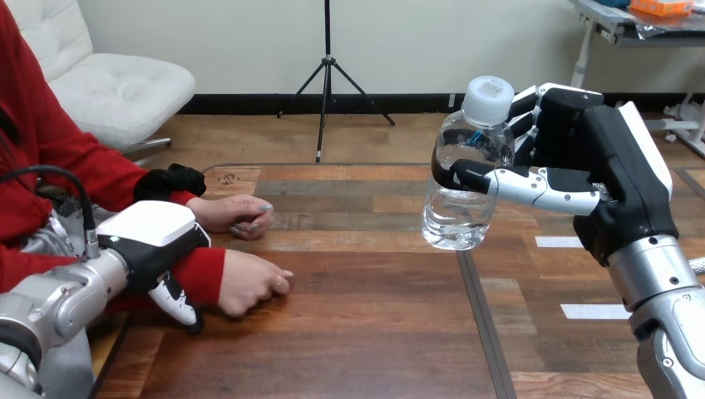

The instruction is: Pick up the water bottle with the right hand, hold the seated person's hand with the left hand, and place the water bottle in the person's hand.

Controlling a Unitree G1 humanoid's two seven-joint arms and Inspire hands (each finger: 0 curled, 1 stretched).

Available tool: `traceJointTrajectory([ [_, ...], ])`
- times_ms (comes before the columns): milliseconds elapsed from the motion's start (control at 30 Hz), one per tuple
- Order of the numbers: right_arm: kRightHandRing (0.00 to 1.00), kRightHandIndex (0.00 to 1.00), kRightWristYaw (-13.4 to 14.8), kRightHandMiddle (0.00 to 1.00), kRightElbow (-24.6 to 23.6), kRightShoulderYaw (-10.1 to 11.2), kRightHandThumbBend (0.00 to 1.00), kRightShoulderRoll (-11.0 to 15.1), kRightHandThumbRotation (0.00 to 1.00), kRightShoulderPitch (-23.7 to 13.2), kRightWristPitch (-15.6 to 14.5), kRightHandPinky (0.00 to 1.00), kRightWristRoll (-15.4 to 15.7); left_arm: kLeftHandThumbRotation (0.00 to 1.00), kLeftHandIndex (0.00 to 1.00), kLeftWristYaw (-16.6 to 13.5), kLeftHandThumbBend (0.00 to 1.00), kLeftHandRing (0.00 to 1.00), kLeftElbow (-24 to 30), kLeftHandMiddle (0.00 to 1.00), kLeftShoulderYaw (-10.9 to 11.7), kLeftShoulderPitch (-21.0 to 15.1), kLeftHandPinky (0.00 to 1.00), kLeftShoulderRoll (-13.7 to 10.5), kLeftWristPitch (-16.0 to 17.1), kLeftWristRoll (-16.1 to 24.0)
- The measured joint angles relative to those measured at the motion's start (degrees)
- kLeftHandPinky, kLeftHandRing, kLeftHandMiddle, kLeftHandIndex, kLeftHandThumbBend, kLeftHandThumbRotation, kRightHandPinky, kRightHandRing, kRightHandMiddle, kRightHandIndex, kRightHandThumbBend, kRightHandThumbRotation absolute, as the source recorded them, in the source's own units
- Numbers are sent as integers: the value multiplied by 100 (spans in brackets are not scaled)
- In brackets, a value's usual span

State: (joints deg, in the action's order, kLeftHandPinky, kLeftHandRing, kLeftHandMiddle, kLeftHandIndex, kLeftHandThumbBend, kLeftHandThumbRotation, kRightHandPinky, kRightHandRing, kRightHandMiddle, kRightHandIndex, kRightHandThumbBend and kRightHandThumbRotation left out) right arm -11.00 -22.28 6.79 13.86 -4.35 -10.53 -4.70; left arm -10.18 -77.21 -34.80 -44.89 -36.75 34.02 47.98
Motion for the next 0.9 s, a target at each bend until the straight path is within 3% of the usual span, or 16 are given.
traceJointTrajectory([
  [133, 22, 39, 0, 34, 0, -1, 77, -4, 0, 0, 0, 16, 1, 50, 72, 20, 99, 64, -1, 69, 0, 9, 58, 1, -73, -1],
  [400, 22, 39, 0, 34, 0, -2, 77, -4, 0, 0, 0, 16, 1, 62, 79, 149, 100, 69, -2, 75, -4, 8, 62, 1, -249, 1],
  [900, 21, 39, 0, 34, 0, -2, 77, -4, 0, 0, -3, 15, -1, 58, 71, 507, 100, 61, -44, 66, -4, 8, 56, 0, -504, -7],
])
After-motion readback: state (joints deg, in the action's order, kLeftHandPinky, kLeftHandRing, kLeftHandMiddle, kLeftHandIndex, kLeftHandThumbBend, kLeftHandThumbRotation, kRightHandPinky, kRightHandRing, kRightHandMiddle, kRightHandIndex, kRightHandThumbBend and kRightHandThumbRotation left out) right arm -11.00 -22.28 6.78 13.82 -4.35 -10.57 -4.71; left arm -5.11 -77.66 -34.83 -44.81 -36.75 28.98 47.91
